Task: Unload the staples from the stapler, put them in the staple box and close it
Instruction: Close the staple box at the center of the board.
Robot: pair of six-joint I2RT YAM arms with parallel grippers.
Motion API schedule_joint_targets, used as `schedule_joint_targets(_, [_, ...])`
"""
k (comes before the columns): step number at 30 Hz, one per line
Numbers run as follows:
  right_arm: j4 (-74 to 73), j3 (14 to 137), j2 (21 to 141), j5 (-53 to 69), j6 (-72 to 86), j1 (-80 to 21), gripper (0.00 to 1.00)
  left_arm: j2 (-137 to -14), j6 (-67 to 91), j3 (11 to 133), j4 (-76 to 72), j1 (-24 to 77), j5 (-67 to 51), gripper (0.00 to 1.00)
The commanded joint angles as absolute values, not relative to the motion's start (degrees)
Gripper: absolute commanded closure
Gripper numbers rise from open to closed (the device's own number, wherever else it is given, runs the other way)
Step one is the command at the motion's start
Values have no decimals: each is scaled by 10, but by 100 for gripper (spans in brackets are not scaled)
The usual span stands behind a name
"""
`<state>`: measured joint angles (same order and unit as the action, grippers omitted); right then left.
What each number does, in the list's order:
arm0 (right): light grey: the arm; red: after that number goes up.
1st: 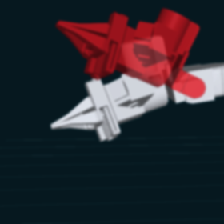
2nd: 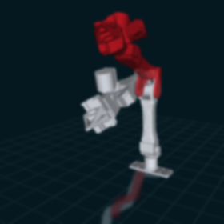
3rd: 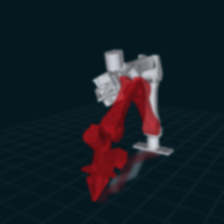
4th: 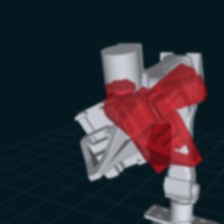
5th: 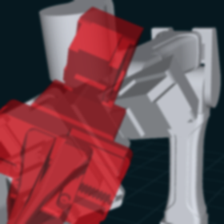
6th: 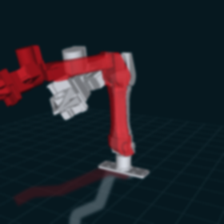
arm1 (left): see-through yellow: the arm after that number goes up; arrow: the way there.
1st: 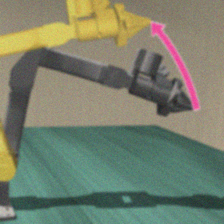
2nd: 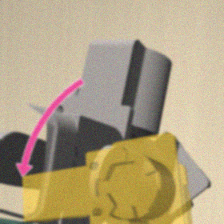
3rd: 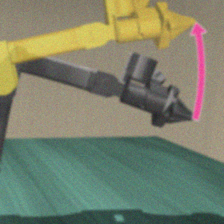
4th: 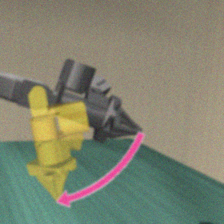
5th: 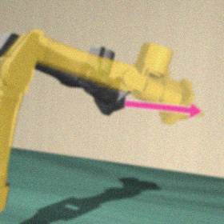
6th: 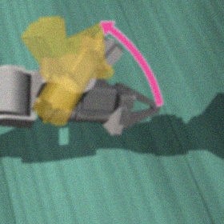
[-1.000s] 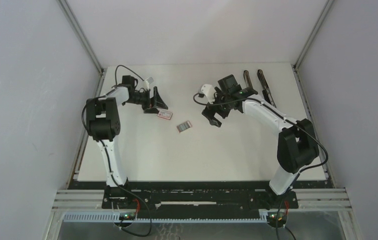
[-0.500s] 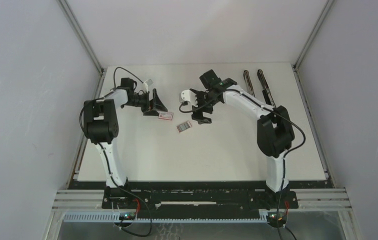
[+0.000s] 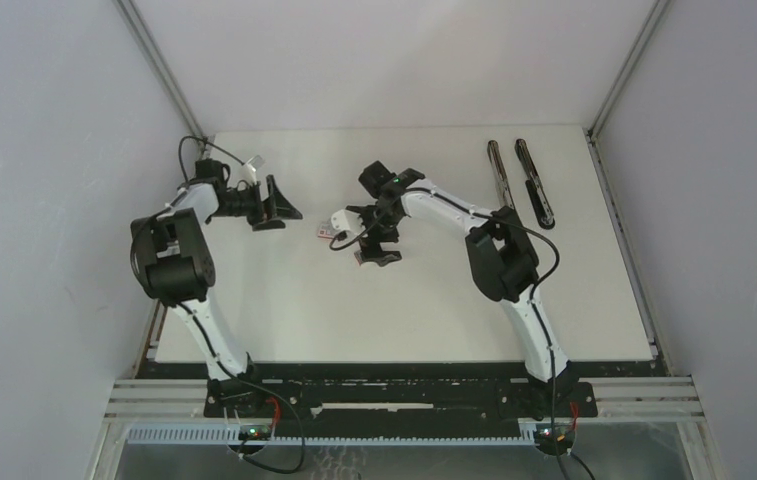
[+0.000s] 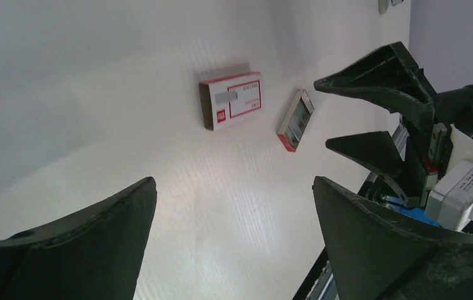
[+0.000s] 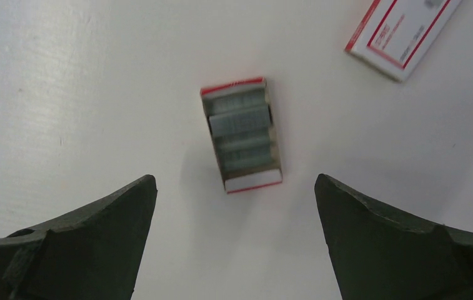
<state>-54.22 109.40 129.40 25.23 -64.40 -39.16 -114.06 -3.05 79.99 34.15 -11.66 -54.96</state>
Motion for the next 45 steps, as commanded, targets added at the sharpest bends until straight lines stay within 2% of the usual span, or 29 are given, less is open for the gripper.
schedule_joint_targets(1, [-570, 1161, 1317, 250, -667, -407, 2, -1085, -100, 762, 383, -139, -584, 0])
schedule_joint_targets(9, [-594, 1187, 1349, 237, -685, -429, 3, -1052, -129, 718, 386, -154, -607, 0])
schedule_joint_targets(21, [-574, 1200, 1370, 223, -667, -435, 9, -1052, -135, 702, 381, -154, -623, 0])
schedule_joint_targets(28, [-587, 1209, 1379, 224, -676, -445, 18, -1055, -138, 701, 381, -154, -629, 0])
schedule_joint_targets(32, [-597, 1218, 1385, 225, -680, -448, 27, -1054, -138, 699, 381, -154, -633, 0])
schedule_joint_targets(35, [-598, 1218, 1386, 222, -680, -449, 29, -1054, -139, 699, 381, -154, -635, 0])
schedule_joint_targets(37, [-596, 1219, 1388, 219, -679, -449, 40, -1054, -139, 698, 381, -154, -636, 0])
schedule_joint_targets(39, [-595, 1221, 1389, 216, -675, -449, 45, -1055, -139, 698, 381, -154, -638, 0])
schedule_joint_targets(42, [-591, 1221, 1389, 216, -668, -448, 45, -1055, -140, 699, 381, -154, -638, 0])
schedule_joint_targets(45, [-588, 1222, 1390, 213, -663, -445, 50, -1055, -139, 702, 381, -154, -637, 0])
